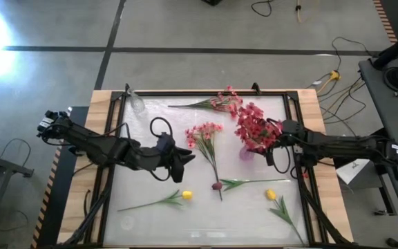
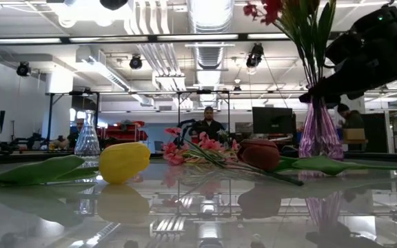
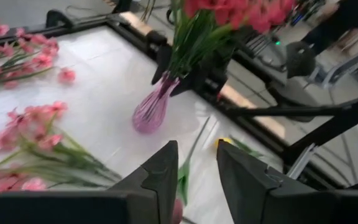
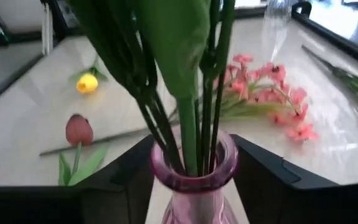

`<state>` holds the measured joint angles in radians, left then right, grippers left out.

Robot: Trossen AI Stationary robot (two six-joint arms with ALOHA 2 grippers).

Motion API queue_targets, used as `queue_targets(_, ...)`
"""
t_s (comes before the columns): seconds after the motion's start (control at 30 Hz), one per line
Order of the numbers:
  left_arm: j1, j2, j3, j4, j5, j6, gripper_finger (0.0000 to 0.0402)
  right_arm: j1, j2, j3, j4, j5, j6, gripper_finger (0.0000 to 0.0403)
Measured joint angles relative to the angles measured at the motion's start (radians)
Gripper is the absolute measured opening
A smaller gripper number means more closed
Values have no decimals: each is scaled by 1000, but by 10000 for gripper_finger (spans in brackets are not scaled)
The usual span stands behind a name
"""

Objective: Sort flowers into vase by color
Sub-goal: Adjust the pink vase, then put the red tulip into the pink vase

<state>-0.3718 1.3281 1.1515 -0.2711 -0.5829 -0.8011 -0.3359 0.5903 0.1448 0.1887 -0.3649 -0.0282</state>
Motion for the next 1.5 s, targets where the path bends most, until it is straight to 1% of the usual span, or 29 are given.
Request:
queue_targets(0.13, 0, -1, 0, -39, 1, -19, 122, 0, -2, 73, -197, 0, -17, 224)
queue_targets(0.23, 0, -1, 0, -59, 2, -20, 137, 0, -2, 120, -294, -1, -14, 240)
queue_targets(0.37, 0, -1, 0, -87, 26, -20, 151, 0, -1, 197, -454, 40, 69, 251)
queue_targets(0.43, 0, -9, 0, -98, 34, -20, 156, 0, -2, 245, -559, 46, 81, 251)
queue_targets(0.47, 0, -17, 0, -104, 37, -19, 158, 1, -3, 270, -604, 48, 83, 250)
queue_targets(0.63, -6, -78, 0, -187, 39, 6, 160, 30, -17, 340, -605, 55, 147, 234)
queue_targets(0.73, -6, -117, 0, -252, 39, 19, 160, 31, -8, 391, -707, 61, 170, 225)
queue_targets(0.87, -6, -163, 0, -291, 38, 66, 160, 31, 1, 463, -801, 78, 235, 219)
queue_targets(1.0, -5, -203, 0, -300, 35, 120, 160, 31, 16, 546, -967, 77, 294, 221)
queue_targets(1.1, -4, -218, 0, -317, 32, 155, 160, 31, 32, 627, -1124, 72, 306, 221)
queue_targets(1.23, -4, -222, 0, -331, 34, 230, 160, 39, 55, 738, -1338, 25, 293, 217)
queue_targets(1.3, -1, -214, 0, -330, 53, 269, 160, 58, 60, 783, -1411, 8, 294, 209)
queue_targets(1.37, 7, -202, 0, -330, 81, 300, 160, 88, 59, 818, -1439, -14, 310, 198)
queue_targets(1.5, 53, -192, -1, -328, 115, 322, 160, 172, 63, 891, -1430, -34, 372, 173)
